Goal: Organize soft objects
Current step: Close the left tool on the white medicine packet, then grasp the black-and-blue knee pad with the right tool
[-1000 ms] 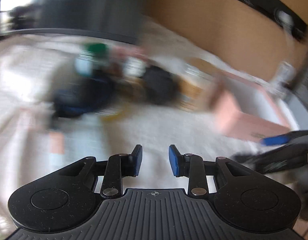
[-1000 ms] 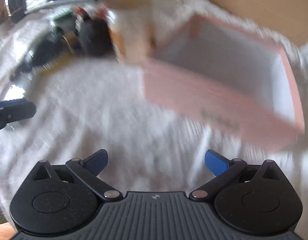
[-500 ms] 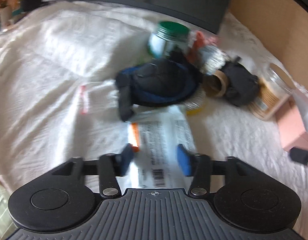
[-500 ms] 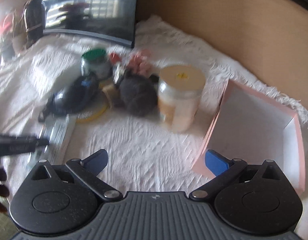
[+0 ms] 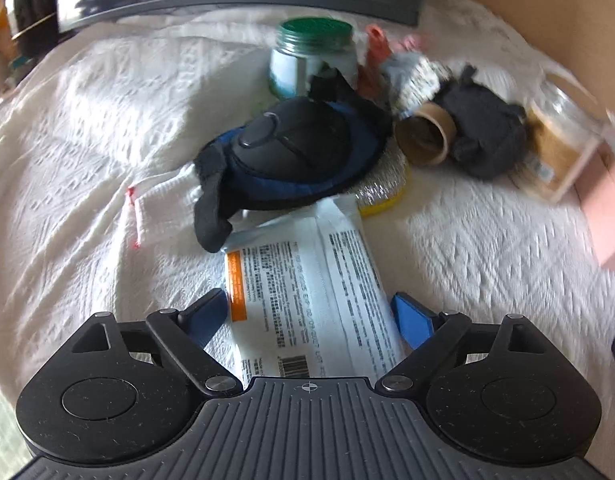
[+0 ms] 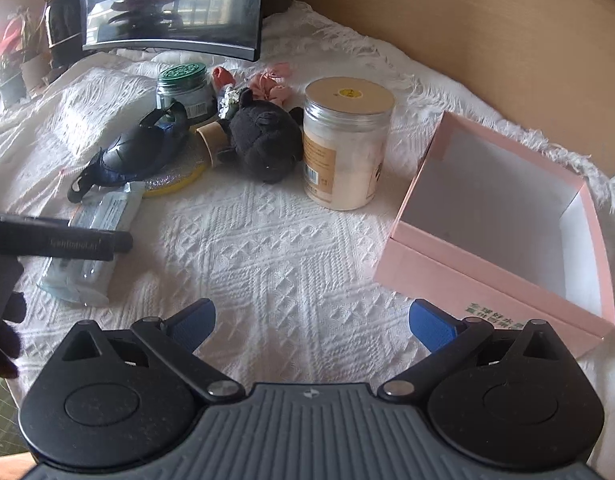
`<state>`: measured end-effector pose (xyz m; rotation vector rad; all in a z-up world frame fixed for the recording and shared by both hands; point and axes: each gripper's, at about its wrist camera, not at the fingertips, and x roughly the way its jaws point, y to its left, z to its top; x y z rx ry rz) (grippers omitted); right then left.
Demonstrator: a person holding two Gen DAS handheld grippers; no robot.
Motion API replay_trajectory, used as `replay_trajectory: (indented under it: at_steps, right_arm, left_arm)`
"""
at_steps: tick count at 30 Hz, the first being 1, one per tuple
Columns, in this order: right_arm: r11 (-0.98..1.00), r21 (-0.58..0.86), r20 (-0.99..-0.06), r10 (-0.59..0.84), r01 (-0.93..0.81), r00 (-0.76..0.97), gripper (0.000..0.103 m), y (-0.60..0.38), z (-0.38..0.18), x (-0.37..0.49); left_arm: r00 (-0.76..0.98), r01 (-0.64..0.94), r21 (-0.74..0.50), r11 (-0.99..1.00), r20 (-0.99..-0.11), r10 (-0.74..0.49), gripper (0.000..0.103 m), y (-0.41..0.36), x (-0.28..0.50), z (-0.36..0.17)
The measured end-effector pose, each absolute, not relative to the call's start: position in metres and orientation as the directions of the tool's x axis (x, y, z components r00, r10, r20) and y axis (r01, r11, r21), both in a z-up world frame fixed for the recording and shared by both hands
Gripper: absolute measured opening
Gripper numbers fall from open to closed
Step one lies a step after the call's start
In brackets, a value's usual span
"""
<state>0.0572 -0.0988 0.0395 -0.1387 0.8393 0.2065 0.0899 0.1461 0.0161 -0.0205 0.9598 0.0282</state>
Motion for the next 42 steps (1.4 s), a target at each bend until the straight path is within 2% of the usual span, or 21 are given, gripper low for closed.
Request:
replay_trajectory:
  at_steps: [2, 5, 7, 13, 17, 24, 32, 33, 34, 36, 37, 39, 42]
  right_arm:
    - [0.965, -0.036, -0.742, 0.148, -0.259, 0.654, 0.103, -0.093, 0.042, 0.058]
    - [0.95, -0.057, -0.716, 0.176, -0.308, 0.675, 0.103, -0.076, 0.051, 0.06]
    - [0.937, -0.068, -0.692, 0.202, -0.342, 0.693, 0.103, -0.061, 0.059, 0.063]
    - [0.898, -0.049, -0.639, 0.308, -0.437, 0.705, 0.103, 0.014, 0.083, 0.104]
    - [0.884, -0.037, -0.661, 0.328, -0.466, 0.675, 0.103, 0.078, 0.069, 0.147]
    - [0.852, -0.161, -0.715, 0.247, -0.499, 0.654, 0.103, 0.144, 0.015, 0.2]
    - [0.817, -0.158, -0.737, 0.276, -0.554, 0.617, 0.103, 0.141, 0.012, 0.198]
    - [0.825, -0.142, -0.738, 0.28, -0.547, 0.614, 0.102, 0.138, 0.013, 0.196]
    - [0.832, -0.145, -0.727, 0.277, -0.535, 0.628, 0.089, 0.137, 0.016, 0.195]
    - [0.838, -0.156, -0.707, 0.274, -0.522, 0.652, 0.075, 0.133, 0.025, 0.186]
    - [0.84, -0.147, -0.701, 0.284, -0.522, 0.654, 0.058, 0.129, 0.031, 0.18]
    - [0.836, -0.144, -0.703, 0.29, -0.529, 0.65, 0.045, 0.123, 0.037, 0.174]
    - [0.852, -0.111, -0.723, 0.283, -0.511, 0.63, 0.045, 0.113, 0.036, 0.17]
  left_arm:
    - [0.582, -0.036, -0.02, 0.999, -0.813, 0.005, 0.086, 0.15, 0.088, 0.018]
    - [0.605, -0.064, -0.185, 0.981, -0.788, -0.109, 0.085, 0.175, 0.073, 0.024]
    - [0.625, -0.06, -0.242, 0.968, -0.766, -0.153, 0.085, 0.191, 0.064, 0.032]
    - [0.704, -0.098, -0.243, 0.965, -0.702, -0.105, 0.085, 0.261, 0.046, 0.069]
    - [0.725, -0.161, -0.265, 0.951, -0.685, -0.068, 0.085, 0.317, 0.052, 0.078]
    - [0.716, -0.146, -0.334, 0.931, -0.685, -0.134, 0.085, 0.363, 0.075, 0.065]
    - [0.688, -0.107, -0.381, 0.918, -0.695, -0.208, 0.085, 0.36, 0.093, 0.045]
    - [0.69, -0.106, -0.38, 0.919, -0.694, -0.207, 0.085, 0.359, 0.093, 0.046]
    - [0.691, -0.108, -0.378, 0.919, -0.693, -0.204, 0.085, 0.358, 0.094, 0.047]
    - [0.693, -0.11, -0.379, 0.919, -0.692, -0.203, 0.085, 0.356, 0.093, 0.049]
    - [0.692, -0.105, -0.378, 0.92, -0.692, -0.205, 0.085, 0.354, 0.093, 0.051]
    - [0.691, -0.093, -0.373, 0.923, -0.691, -0.21, 0.085, 0.35, 0.093, 0.053]
    - [0.699, -0.098, -0.376, 0.921, -0.685, -0.205, 0.085, 0.345, 0.094, 0.055]
